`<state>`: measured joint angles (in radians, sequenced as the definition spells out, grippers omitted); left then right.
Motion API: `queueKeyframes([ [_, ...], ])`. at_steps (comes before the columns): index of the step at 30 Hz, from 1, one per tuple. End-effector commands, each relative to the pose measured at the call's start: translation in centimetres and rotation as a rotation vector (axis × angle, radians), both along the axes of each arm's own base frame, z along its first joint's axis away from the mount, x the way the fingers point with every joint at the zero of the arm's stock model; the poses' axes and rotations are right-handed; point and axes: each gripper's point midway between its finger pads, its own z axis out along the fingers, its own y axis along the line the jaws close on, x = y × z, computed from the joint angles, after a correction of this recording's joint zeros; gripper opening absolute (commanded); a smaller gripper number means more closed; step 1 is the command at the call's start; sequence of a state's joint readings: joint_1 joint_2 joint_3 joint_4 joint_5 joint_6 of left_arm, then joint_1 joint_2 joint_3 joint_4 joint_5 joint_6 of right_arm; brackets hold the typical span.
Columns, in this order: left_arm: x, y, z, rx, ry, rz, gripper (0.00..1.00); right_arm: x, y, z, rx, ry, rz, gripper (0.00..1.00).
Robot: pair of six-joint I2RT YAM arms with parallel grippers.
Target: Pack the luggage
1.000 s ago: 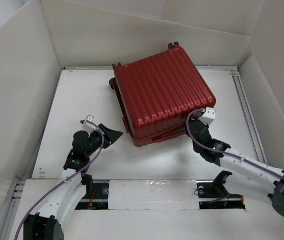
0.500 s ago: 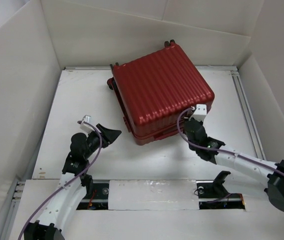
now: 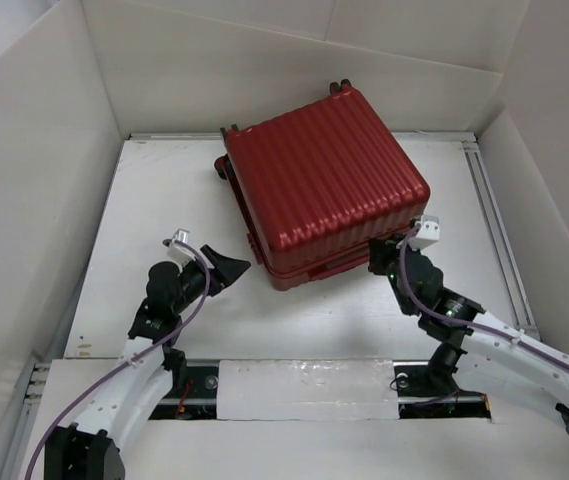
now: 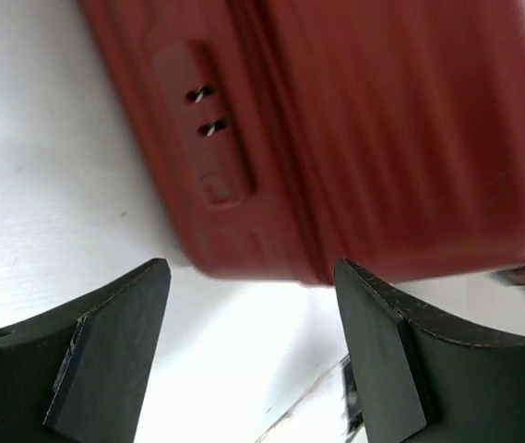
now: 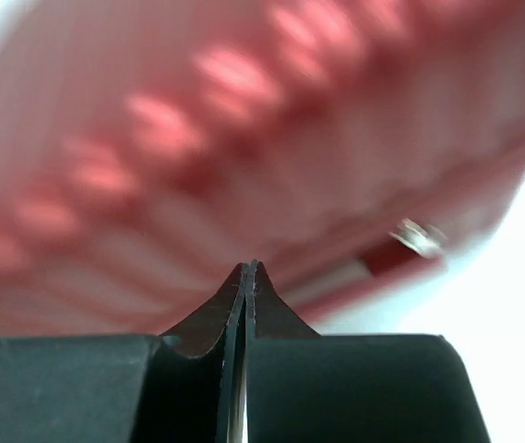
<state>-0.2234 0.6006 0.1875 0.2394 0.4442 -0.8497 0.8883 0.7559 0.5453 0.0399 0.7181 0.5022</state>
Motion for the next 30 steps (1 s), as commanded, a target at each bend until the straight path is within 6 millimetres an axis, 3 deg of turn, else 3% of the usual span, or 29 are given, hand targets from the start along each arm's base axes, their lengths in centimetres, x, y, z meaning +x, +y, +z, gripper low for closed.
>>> queueKeyframes([
  [1,1.3,-0.3,2.6,-0.083,-0.084,0.027,0.69,0.4,-1.8,-3.4,0.037,0.092,-0.057,0.00],
  [2,1.8,-0.3,2.8,-0.095,-0.087,0.044,0.69,0.6,-2.0,-3.5,0.040,0.095,-0.060,0.00],
  [4,2.3,-0.4,1.3,-0.102,-0.030,0.051,0.68,0.7,-2.9,-3.6,0.031,0.101,-0.089,0.06],
  [6,3.1,-0.9,2.4,-0.122,-0.051,0.038,0.66,0.6,-3.7,-4.0,0.044,0.116,-0.131,0.28],
  [8,3.7,-1.0,1.6,-0.113,-0.012,0.040,0.65,1.1,-5.2,-4.1,0.065,0.115,-0.186,0.49],
  [10,4.4,-1.2,2.3,-0.117,-0.030,0.039,0.65,2.2,-7.0,-4.3,0.085,0.111,-0.241,0.57],
  [12,5.0,-1.3,2.4,-0.115,-0.022,0.039,0.64,3.2,-6.9,-5.6,0.065,0.136,-0.191,0.57],
  [17,5.9,-1.7,3.3,-0.119,-0.027,0.028,0.62,6.5,-9.2,-6.1,-0.026,0.144,-0.166,0.55],
  [20,5.8,-1.6,2.5,-0.107,-0.012,0.027,0.61,7.2,-7.7,-4.8,-0.024,0.084,-0.056,0.50],
  [25,5.9,-1.7,2.1,-0.097,-0.007,0.025,0.60,5.8,-8.2,-6.2,-0.022,0.103,-0.059,0.45],
  [26,5.9,-1.7,2.1,-0.097,-0.007,0.025,0.60,5.2,-8.5,-4.9,-0.007,0.055,-0.071,0.41],
  [30,6.0,-1.7,1.8,-0.088,-0.003,0.024,0.60,2.7,-8.4,-4.7,0.009,0.039,-0.056,0.39],
])
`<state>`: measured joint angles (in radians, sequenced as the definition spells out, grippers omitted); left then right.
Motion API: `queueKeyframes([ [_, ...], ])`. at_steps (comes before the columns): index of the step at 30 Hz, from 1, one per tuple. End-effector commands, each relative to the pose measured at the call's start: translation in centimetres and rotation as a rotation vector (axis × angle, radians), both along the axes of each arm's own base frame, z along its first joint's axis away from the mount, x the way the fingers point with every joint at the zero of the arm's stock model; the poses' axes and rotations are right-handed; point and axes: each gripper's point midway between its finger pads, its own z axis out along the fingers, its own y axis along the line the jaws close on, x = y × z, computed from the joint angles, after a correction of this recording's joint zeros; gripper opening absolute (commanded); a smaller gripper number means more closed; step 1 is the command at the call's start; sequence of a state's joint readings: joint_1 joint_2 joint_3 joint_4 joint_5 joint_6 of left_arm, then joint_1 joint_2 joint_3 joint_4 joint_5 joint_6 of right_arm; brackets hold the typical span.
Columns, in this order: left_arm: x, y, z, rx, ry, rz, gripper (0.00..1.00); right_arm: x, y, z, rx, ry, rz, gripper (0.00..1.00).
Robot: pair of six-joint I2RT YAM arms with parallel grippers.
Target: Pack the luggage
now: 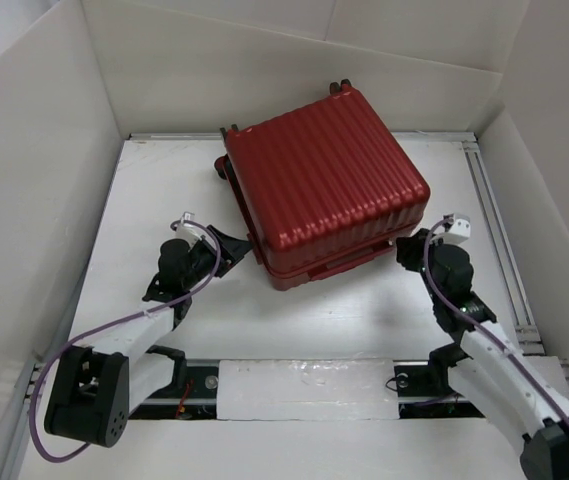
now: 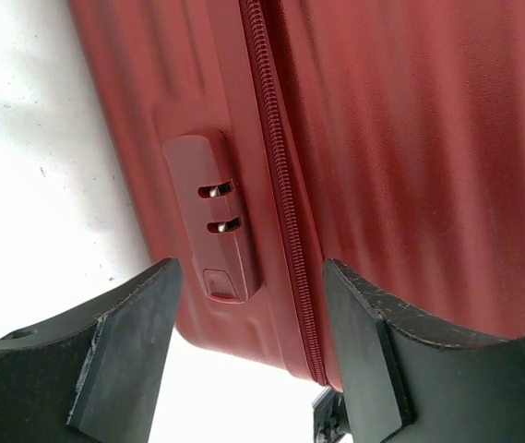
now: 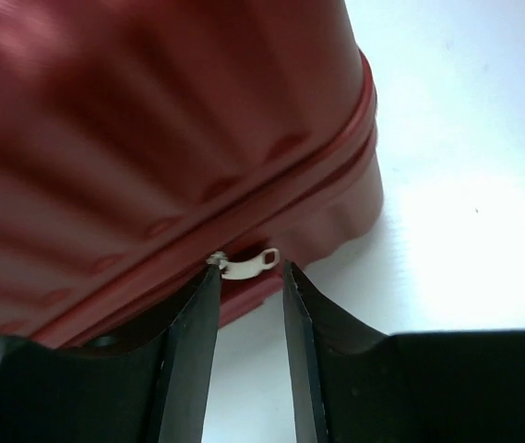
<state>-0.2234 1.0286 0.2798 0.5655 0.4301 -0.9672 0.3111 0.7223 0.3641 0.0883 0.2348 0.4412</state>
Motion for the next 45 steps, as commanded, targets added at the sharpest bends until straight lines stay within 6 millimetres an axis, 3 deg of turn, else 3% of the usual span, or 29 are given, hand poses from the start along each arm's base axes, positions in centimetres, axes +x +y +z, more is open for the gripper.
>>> queueKeyframes([
  [1,0.8,-0.4,2.0,-0.005,-0.088,-0.020,0.59,-0.9,0.7,2.6,0.034,-0.091,0.035,0.39],
  [9,0.6,-0.5,2.7,-0.011,-0.107,-0.029,0.58,1.0,3.4,1.3,-0.021,0.050,0.152,0.41],
  [10,0.5,-0.5,3.0,-0.014,-0.119,-0.029,0.58,1.0,3.4,0.2,-0.037,0.085,0.147,0.41],
  [15,0.6,-0.4,3.2,-0.006,-0.134,-0.022,0.58,0.5,4.0,0.5,-0.039,0.076,0.151,0.38],
  [18,0.7,-0.4,3.1,-0.006,-0.132,-0.022,0.58,0.6,3.4,0.2,-0.044,0.080,0.113,0.38],
  [20,0.5,-0.5,2.7,-0.007,-0.124,-0.031,0.58,1.4,3.3,1.4,-0.053,0.057,0.094,0.38],
  [22,0.6,-0.5,2.9,-0.016,-0.128,-0.029,0.57,2.3,3.0,1.1,-0.099,0.075,0.076,0.38],
  [23,0.6,-0.5,2.9,-0.016,-0.128,-0.029,0.57,3.0,2.9,2.2,-0.109,0.057,0.059,0.38],
  [32,0.5,-0.5,2.7,-0.016,-0.128,-0.029,0.55,4.4,2.4,0.7,-0.200,0.123,0.056,0.37],
  [43,0.6,-0.5,2.9,-0.018,-0.137,-0.029,0.53,5.4,1.7,1.9,-0.253,0.104,-0.036,0.20],
  [45,0.6,-0.5,2.9,-0.018,-0.137,-0.029,0.52,5.6,1.1,2.1,-0.272,0.101,-0.082,0.13],
])
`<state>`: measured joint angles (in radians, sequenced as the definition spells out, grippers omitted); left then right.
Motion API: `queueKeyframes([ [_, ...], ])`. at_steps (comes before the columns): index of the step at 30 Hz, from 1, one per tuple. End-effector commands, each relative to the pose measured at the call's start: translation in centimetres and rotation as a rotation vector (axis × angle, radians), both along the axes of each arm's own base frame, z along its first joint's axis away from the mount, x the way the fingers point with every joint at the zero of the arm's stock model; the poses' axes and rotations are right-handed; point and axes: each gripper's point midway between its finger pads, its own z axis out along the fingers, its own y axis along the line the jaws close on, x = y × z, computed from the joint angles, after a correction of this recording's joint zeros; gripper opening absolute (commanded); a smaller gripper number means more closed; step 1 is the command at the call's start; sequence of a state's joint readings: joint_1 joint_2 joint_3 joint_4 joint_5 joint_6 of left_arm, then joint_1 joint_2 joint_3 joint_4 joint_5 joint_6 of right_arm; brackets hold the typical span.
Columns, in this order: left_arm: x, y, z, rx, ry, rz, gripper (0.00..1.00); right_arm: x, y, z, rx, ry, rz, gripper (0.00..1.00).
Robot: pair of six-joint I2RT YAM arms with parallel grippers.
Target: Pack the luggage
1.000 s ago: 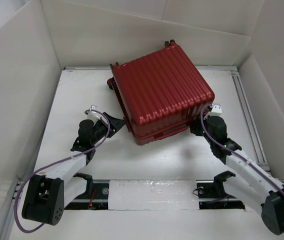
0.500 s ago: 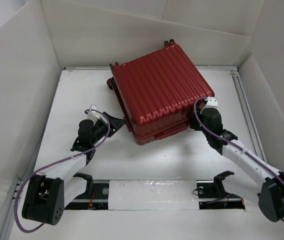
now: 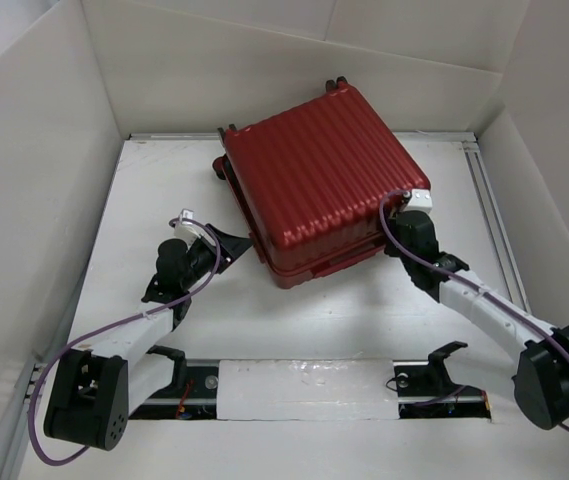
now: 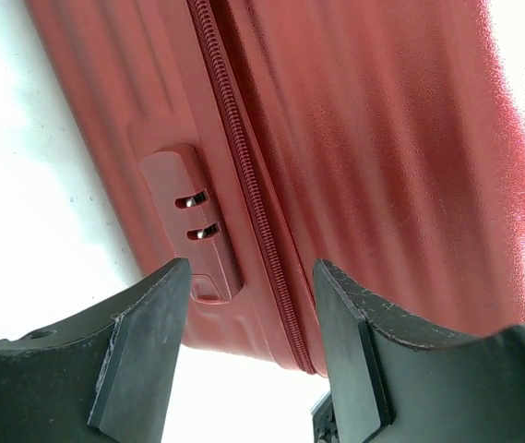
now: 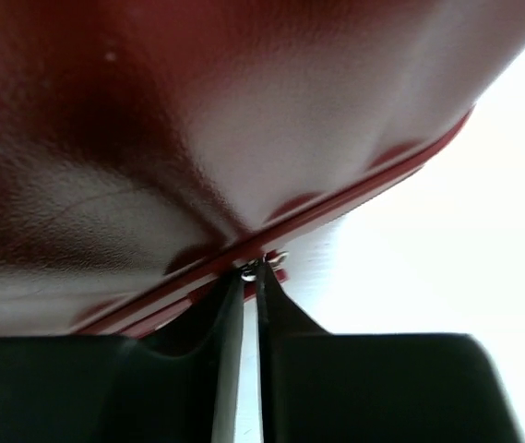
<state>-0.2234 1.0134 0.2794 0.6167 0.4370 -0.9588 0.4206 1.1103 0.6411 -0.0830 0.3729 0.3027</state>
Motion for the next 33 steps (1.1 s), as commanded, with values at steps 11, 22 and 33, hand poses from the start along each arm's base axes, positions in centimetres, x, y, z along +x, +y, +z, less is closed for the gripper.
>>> queueKeyframes([
  [11,0.0,0.1,2.1,-0.007,-0.092,0.004,0.50,2.6,5.4,6.2,-0.032,-0.195,0.042,0.00],
  [22,-0.1,2.1,3.4,0.072,-0.139,0.103,0.50,-5.9,20.0,11.0,0.187,-0.230,0.406,0.00],
  [33,-0.1,0.8,0.0,0.034,-0.055,0.042,0.49,-10.9,20.0,13.1,0.425,-0.205,0.564,0.00],
])
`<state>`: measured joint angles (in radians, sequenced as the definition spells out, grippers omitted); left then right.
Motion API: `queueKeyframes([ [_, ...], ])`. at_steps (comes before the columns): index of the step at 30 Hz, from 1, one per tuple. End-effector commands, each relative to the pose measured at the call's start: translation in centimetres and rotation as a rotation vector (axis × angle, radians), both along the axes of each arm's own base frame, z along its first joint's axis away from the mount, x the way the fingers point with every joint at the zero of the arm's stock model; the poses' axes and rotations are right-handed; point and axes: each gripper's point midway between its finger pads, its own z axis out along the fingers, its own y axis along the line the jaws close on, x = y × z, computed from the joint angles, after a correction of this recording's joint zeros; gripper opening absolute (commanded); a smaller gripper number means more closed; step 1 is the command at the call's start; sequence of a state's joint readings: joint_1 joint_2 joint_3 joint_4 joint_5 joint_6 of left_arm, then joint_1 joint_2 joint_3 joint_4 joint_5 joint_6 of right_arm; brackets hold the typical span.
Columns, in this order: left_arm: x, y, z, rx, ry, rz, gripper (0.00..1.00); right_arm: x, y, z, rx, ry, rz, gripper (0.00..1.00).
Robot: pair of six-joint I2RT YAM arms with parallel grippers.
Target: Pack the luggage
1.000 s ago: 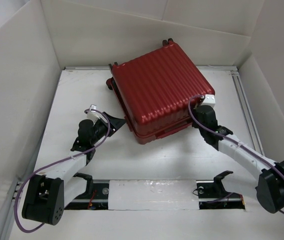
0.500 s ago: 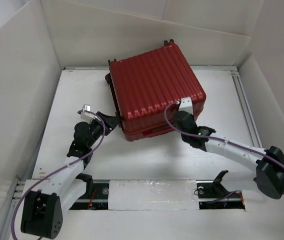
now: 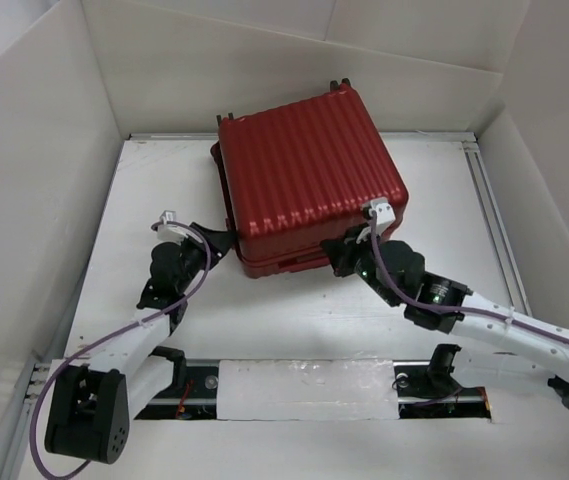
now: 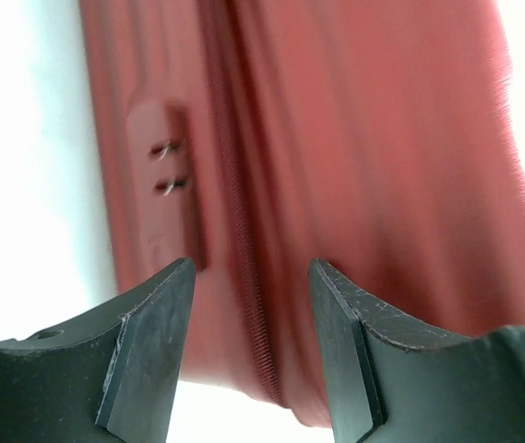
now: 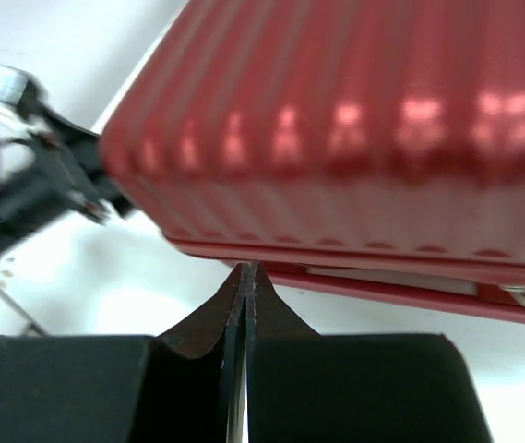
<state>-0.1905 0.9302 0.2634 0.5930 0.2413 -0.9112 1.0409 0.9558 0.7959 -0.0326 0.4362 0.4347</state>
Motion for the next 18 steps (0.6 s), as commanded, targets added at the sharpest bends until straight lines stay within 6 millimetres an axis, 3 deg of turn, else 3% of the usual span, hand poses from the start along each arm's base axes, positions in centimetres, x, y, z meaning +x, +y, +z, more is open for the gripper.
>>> queueKeyframes([
  [1,-2.0,-3.1,-0.4,-0.040,0.010,-0.171,0.49,-0.9,1.7,-1.5,0.039,0.066,0.051,0.00],
  [3,-2.2,-3.2,-0.4,-0.042,0.011,-0.182,0.49,-0.5,0.3,-3.6,-0.009,0.086,-0.045,0.00],
  [4,-2.2,-3.2,0.5,-0.045,-0.012,-0.182,0.49,0.5,-1.6,-3.9,-0.025,0.071,-0.150,0.00],
  [7,-2.3,-3.2,0.5,-0.033,-0.007,-0.185,0.49,1.5,-6.2,-6.1,-0.084,0.122,-0.329,0.04],
  [8,-2.4,-3.1,0.7,-0.034,-0.012,-0.185,0.49,1.5,-7.1,-7.6,-0.115,0.150,-0.334,0.09],
  [9,-2.4,-3.1,0.7,-0.034,-0.012,-0.185,0.49,1.7,-7.8,-8.1,-0.120,0.165,-0.342,0.23],
  [10,-2.5,-3.1,0.8,-0.034,-0.013,-0.185,0.49,2.5,-9.2,-8.8,-0.124,0.184,-0.386,0.29],
  [12,-2.5,-3.1,0.8,-0.034,-0.013,-0.185,0.49,2.9,-10.1,-10.0,-0.135,0.214,-0.399,0.41],
  [14,-2.5,-3.1,0.8,-0.026,-0.018,-0.187,0.49,3.4,-11.8,-11.0,-0.178,0.229,-0.451,0.43],
  [18,-2.5,-3.1,0.8,-0.026,-0.018,-0.187,0.49,5.0,-12.5,-10.7,-0.279,0.217,-0.458,0.43],
])
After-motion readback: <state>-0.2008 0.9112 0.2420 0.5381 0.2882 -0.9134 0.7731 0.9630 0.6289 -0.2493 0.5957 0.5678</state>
